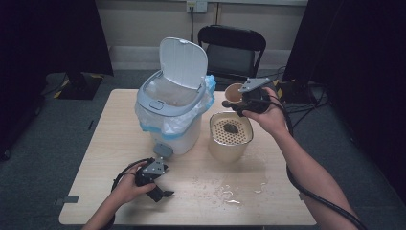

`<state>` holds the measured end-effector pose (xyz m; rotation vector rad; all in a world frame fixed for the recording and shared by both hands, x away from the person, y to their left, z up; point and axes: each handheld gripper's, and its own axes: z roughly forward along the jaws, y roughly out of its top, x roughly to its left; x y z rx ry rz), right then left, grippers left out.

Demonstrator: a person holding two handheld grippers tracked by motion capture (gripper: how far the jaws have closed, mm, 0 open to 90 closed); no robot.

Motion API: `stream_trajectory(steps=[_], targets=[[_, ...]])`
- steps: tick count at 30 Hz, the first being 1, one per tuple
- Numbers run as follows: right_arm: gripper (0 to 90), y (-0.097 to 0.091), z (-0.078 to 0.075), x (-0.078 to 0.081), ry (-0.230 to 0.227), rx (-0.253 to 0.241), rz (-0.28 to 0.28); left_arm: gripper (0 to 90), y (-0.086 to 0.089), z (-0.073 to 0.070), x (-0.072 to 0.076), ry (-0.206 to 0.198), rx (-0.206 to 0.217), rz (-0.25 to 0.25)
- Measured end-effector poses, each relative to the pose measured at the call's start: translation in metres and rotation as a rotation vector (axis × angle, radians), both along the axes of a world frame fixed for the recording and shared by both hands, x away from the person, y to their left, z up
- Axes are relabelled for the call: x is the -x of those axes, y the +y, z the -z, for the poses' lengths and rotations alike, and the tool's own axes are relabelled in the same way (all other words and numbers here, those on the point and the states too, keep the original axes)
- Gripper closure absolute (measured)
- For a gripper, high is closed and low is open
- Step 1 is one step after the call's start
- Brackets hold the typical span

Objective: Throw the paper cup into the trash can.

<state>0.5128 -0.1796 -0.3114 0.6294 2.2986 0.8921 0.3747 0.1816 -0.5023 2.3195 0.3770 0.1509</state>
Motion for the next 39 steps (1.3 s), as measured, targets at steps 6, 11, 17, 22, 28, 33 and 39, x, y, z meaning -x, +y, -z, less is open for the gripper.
stream_trajectory(steps=[6,11,17,22,28,33,39], targets=[[36.0,-0.003,-0.006,-0.002,0.042,-0.064,-0.008,0.0,0.000,0.000,0.000,0.000,0.000,0.000],[35.9,0.000,-0.011,-0.002,0.057,-0.068,-0.011,0.0,0.000,-0.001,0.000,0.005,-0.007,0.006],[35.9,0.003,-0.022,-0.002,0.064,-0.108,-0.025,0.0,0.000,-0.001,0.000,0.005,-0.007,0.006],[35.9,0.003,-0.034,-0.005,0.074,-0.142,-0.029,0.0,0.000,-0.001,0.000,0.005,-0.005,0.007],[35.7,0.007,-0.046,-0.007,0.080,-0.143,-0.026,0.0,0.000,-0.001,0.000,0.005,-0.005,0.007],[35.7,0.012,-0.052,-0.008,0.085,-0.153,-0.037,0.0,0.000,-0.001,0.000,0.006,-0.005,0.009],[35.6,0.021,-0.066,-0.009,0.094,-0.170,-0.059,0.0,0.001,-0.001,0.000,0.005,-0.007,0.011]])
